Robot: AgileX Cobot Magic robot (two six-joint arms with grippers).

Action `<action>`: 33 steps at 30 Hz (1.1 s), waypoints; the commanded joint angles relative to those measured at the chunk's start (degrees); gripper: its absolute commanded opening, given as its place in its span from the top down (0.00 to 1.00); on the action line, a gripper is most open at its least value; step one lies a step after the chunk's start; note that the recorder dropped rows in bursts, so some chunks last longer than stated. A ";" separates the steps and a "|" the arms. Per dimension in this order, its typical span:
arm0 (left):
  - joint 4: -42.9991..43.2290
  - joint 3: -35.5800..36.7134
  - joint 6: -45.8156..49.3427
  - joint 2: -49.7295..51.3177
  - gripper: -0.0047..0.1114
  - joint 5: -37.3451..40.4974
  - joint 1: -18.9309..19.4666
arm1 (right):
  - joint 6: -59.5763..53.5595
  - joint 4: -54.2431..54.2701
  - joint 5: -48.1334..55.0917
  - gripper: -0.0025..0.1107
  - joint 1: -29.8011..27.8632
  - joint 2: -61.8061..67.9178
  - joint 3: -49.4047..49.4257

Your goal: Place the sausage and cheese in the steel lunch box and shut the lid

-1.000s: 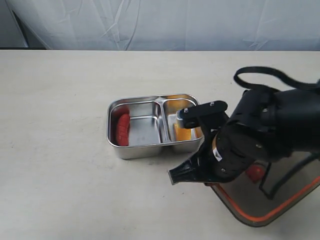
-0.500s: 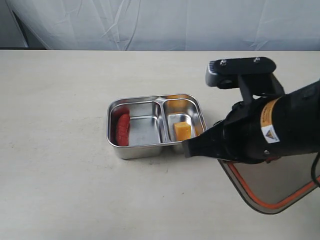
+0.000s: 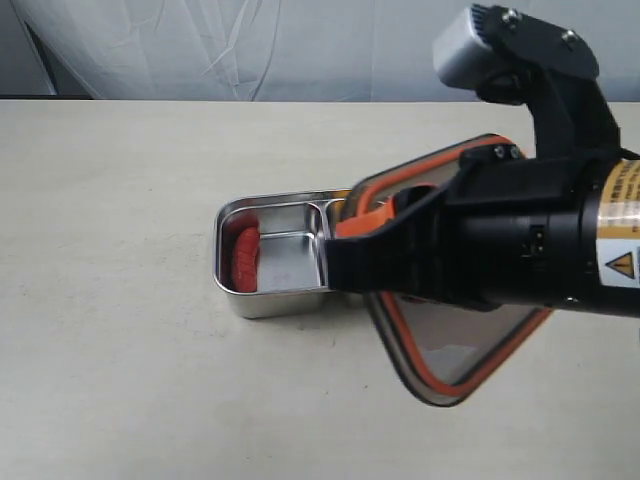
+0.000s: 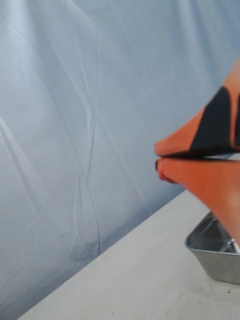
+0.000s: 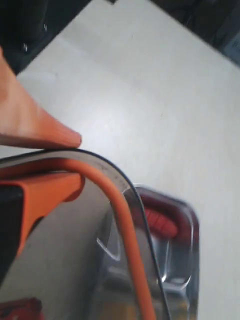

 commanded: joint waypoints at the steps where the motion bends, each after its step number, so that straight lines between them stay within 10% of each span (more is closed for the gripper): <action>1: -1.61 0.07 -0.26 -0.29 0.96 4.91 -0.39 | -0.29 0.47 -12.87 0.99 3.56 2.06 -0.06; 21: -1.84 0.07 8.57 -0.29 0.93 24.96 -0.39 | -0.12 2.28 -27.62 0.99 9.27 16.68 -8.05; 33: -8.62 0.07 33.25 -0.29 0.45 33.77 -0.39 | -0.75 -0.93 -22.42 0.99 11.84 24.37 -17.81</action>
